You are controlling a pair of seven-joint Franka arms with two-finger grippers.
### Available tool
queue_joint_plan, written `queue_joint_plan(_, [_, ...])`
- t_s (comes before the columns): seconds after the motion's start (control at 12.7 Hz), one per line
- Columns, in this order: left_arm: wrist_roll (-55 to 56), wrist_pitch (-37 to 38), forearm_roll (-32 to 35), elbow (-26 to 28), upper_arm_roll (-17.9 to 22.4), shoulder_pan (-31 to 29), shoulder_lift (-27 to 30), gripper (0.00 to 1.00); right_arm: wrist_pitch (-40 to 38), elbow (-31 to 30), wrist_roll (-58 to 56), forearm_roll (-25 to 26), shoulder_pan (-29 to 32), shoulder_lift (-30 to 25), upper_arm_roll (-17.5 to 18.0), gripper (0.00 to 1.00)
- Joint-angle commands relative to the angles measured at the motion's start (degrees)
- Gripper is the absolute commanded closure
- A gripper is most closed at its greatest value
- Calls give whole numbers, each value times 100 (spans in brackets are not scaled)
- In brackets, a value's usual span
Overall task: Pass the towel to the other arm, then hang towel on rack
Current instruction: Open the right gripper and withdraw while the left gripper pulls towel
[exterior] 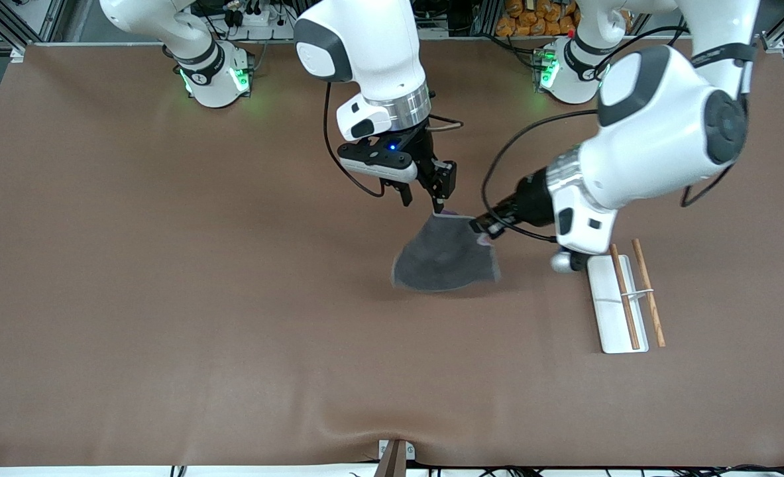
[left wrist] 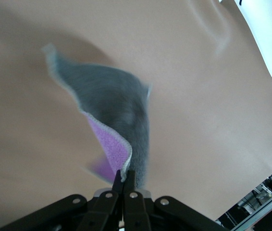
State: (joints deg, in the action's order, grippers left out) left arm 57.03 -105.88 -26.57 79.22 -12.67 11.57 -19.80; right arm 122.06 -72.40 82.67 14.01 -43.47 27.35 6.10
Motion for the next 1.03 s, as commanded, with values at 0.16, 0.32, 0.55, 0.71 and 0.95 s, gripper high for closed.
queue_joint_plan(0.16, [-859,208,-23,41,1,-461,-50,100,-1173,95,-40,128,102,-440,-4,0])
queue_joint_plan(0.32, [-1324,208,38,50,1,-655,-190,100,-1691,95,-600,110,277,-616,5,0])
queue_joint_plan(0.55, [-1861,208,503,50,1,-831,-401,100,-2386,95,-1584,93,655,-853,-4,0])
queue_joint_plan(0.71, [-2178,199,592,50,10,-972,-577,100,-2747,95,-2366,84,997,-994,5,0])
queue_joint_plan(0.95, [-2678,199,662,41,185,-1042,-674,100,-3029,95,-3447,75,1594,-1012,5,0])
